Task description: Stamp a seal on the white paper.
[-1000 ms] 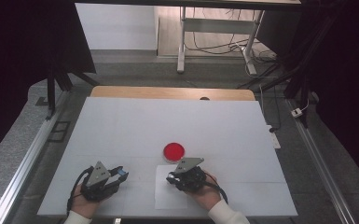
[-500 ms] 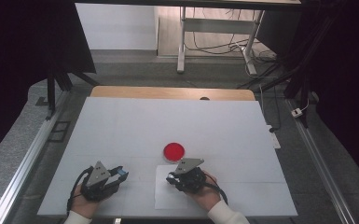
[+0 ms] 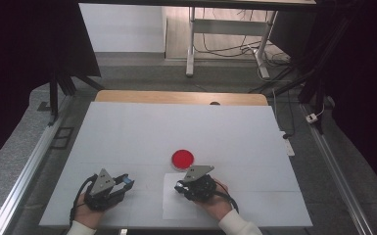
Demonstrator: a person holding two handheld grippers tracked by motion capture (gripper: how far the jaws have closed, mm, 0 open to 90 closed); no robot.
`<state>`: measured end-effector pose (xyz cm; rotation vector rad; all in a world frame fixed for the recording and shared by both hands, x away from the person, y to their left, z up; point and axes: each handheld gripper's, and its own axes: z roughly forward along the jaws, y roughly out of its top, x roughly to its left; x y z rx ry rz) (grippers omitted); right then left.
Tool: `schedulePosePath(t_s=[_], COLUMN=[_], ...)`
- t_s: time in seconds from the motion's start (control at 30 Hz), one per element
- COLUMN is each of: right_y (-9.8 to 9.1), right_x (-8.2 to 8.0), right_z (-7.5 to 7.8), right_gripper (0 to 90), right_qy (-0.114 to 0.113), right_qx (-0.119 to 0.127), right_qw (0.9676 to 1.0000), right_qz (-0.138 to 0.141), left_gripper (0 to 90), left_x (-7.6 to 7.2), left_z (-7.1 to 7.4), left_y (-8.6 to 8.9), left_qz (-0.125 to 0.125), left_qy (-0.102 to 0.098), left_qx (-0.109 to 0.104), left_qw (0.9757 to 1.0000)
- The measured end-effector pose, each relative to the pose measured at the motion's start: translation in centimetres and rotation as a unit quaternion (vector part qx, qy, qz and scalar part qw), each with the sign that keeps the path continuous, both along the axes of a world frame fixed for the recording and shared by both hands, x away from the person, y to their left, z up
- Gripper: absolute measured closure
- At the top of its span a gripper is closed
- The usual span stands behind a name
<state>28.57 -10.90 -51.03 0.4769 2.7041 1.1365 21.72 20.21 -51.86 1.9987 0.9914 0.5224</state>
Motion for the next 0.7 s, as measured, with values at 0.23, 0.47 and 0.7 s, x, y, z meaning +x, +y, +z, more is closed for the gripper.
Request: schedulePosePath(t_s=[0.23,0.47,0.7], right_y=[-0.2,-0.2,-0.8], right_x=[0.0,-0.2,-0.2], right_z=[0.3,0.4,1.5], right_gripper=[75.0,74.9,74.9], right_qy=[-0.002,-0.010,-0.006], right_qx=[0.011,0.013,0.045], right_qw=[0.9999,0.9998,0.9990], right_qz=[0.006,0.010,-0.003], left_gripper=[64.7,64.6,64.6], left_x=[0.1,0.1,0.0], left_z=[-0.1,-0.1,0.0], left_y=[0.1,0.1,0.0], left_qz=[0.000,0.001,-0.001], left_qy=[0.001,0.001,0.000], left_qx=[0.000,0.001,0.001], left_qw=[1.0000,1.0000,1.0000])
